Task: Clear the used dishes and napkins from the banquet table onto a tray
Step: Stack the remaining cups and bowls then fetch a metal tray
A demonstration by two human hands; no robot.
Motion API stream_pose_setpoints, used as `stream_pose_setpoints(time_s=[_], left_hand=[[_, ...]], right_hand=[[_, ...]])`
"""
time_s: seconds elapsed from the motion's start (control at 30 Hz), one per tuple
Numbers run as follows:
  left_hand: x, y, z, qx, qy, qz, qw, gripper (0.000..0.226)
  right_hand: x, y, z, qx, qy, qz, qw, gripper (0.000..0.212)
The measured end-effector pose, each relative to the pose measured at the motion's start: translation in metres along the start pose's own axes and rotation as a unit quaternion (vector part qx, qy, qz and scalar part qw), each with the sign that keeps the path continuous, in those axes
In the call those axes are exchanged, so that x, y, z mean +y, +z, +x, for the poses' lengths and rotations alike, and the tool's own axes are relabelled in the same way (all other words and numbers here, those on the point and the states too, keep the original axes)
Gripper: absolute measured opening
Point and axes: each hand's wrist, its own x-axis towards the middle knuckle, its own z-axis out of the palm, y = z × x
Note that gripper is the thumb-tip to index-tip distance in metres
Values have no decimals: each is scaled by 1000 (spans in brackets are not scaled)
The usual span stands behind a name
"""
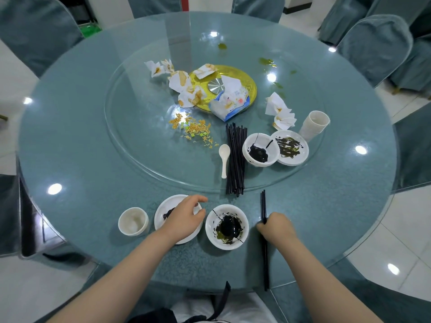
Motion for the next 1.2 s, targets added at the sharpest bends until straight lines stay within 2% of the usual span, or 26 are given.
stream_pose_setpoints(time_s=[0.3,0.43,0.63,0.7,0.8,0.87,1.0,1.2], left_hand=[[10,0,-1,8,9,4,1000,32],[18,2,-1,14,30,-13,999,24],[38,7,-1,-15,32,-35,999,8],[42,8,-1,-47,24,-63,997,14],[47,11,-1,-75,11,-70,995,37],[50,14,0,-56,17,-32,998,28],[54,13,0,-8,17,18,1000,26],[49,6,6,-23,-9,23,999,22]], right_hand=[[-3,-21,-11,-28,-7,50,998,31],[-14,-38,-19,-35,-39,100,994,20],[-45,-62,-28,-15,-72,188,979,21],[-58,-67,-29,-17,-80,206,975,24],[-77,-71,-32,-17,-98,234,967,28],[-89,-73,-33,-18,-112,249,962,26],[-106,-72,-35,-12,-128,245,961,22],[-114,-66,-34,6,-138,210,968,30]])
